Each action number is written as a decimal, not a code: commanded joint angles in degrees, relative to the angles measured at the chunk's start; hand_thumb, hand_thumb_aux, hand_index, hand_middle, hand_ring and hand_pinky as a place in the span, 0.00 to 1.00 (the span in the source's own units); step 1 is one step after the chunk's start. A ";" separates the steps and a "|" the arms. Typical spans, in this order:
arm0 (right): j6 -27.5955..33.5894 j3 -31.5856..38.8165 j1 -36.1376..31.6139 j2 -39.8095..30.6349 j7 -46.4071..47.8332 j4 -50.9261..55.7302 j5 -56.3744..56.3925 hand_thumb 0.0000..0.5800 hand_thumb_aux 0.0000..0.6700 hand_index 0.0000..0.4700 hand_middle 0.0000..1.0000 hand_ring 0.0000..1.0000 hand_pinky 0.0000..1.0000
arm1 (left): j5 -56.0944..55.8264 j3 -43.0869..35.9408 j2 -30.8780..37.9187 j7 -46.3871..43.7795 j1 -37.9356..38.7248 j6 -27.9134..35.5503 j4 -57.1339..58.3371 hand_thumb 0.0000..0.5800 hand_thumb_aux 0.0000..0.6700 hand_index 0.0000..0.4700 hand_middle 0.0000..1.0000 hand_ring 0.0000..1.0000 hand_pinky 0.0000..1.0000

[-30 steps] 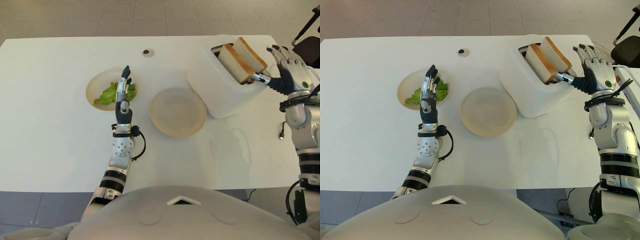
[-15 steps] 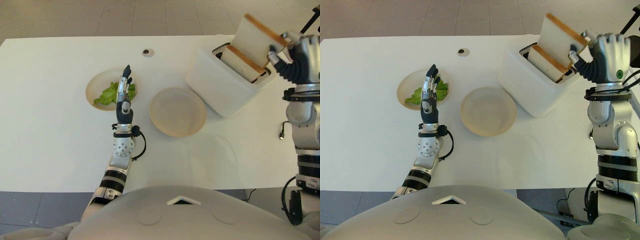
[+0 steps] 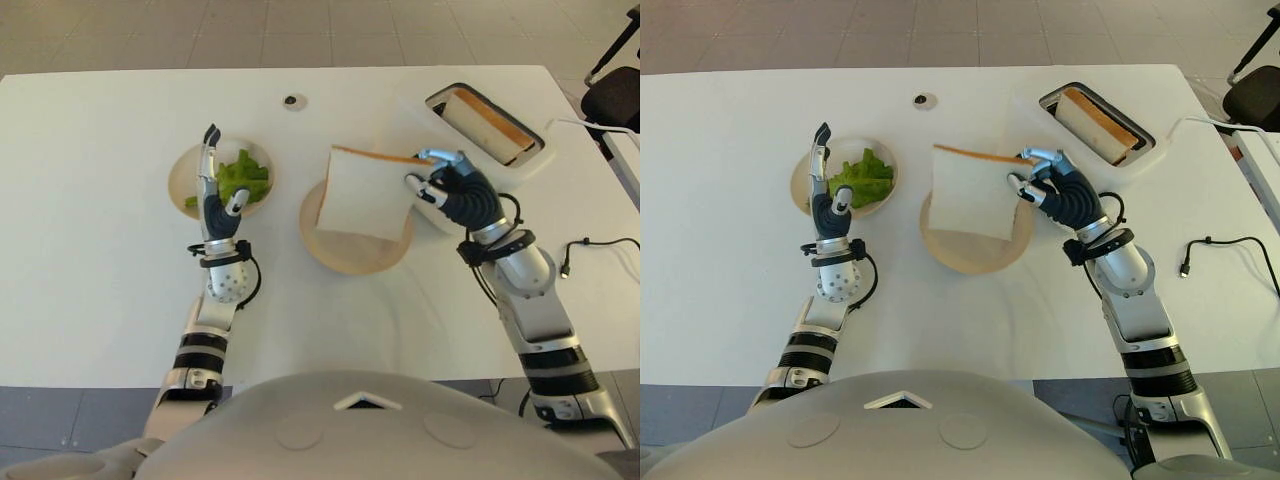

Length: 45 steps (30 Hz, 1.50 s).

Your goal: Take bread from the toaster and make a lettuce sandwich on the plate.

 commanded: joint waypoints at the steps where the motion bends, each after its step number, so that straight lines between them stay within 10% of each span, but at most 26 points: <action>1: 0.33 0.28 -0.31 -0.37 1.86 4.91 -5.34 1.00 1.00 1.00 1.00 1.00 1.00 | 8.56 -0.71 5.97 4.15 -2.21 9.03 3.53 0.00 0.00 0.00 0.00 0.00 0.00; 10: 0.51 6.85 -4.72 -1.54 4.76 8.62 -23.34 1.00 1.00 1.00 1.00 1.00 1.00 | 19.48 -8.54 17.44 1.60 -7.22 27.41 12.36 0.00 0.00 0.00 0.00 0.00 0.00; 11: 0.65 6.34 -4.88 -1.41 3.55 8.09 -25.07 0.83 0.59 0.59 0.68 0.68 0.68 | 19.68 -9.34 18.14 0.53 -7.22 28.52 12.52 0.00 0.00 0.00 0.00 0.00 0.00; 12: 0.82 5.56 -4.74 -1.18 2.22 7.18 -26.35 0.00 0.00 0.00 0.00 0.00 0.00 | 19.52 -10.05 18.72 -0.47 -7.40 29.33 12.97 0.00 0.00 0.00 0.00 0.00 0.00; 17: 0.56 1.66 -1.93 -2.01 -3.53 2.24 -33.01 0.00 0.00 0.00 0.00 0.00 0.00 | 16.66 -13.45 20.14 -6.41 -10.91 29.67 20.13 0.00 0.00 0.00 0.00 0.00 0.00; 18: 0.56 0.98 -1.47 -2.33 -4.06 1.13 -34.04 0.00 0.00 0.00 0.00 0.00 0.00 | 15.97 -13.87 20.49 -7.74 -11.20 29.53 20.91 0.19 0.10 0.10 0.00 0.00 0.00; 19: 0.61 0.00 -0.98 -2.67 -4.61 -0.40 -35.05 0.00 0.00 0.00 0.00 0.00 0.00 | 15.35 -14.28 20.88 -8.81 -11.32 29.50 21.35 0.79 0.54 0.54 0.00 0.00 0.00; 21: 0.96 -1.92 -0.29 -2.86 -5.25 -3.33 -35.65 0.00 0.00 0.00 0.00 0.00 0.00 | 14.32 -14.99 21.66 -10.35 -11.53 29.43 21.80 0.99 0.91 0.91 0.00 0.00 0.00; 33: 0.70 -3.37 -0.78 -0.69 -6.05 -7.39 -36.36 0.00 0.00 0.00 0.00 0.00 0.00 | 8.85 -17.26 23.77 -13.76 -9.55 26.96 14.82 1.00 1.00 1.00 0.00 0.00 0.00; 45: -0.56 -10.84 0.47 0.10 -8.72 -11.67 -33.05 0.00 0.00 0.00 0.00 0.00 0.00 | -15.94 -14.33 11.63 -20.88 -0.95 7.83 -9.72 1.00 1.00 1.00 0.00 0.00 0.00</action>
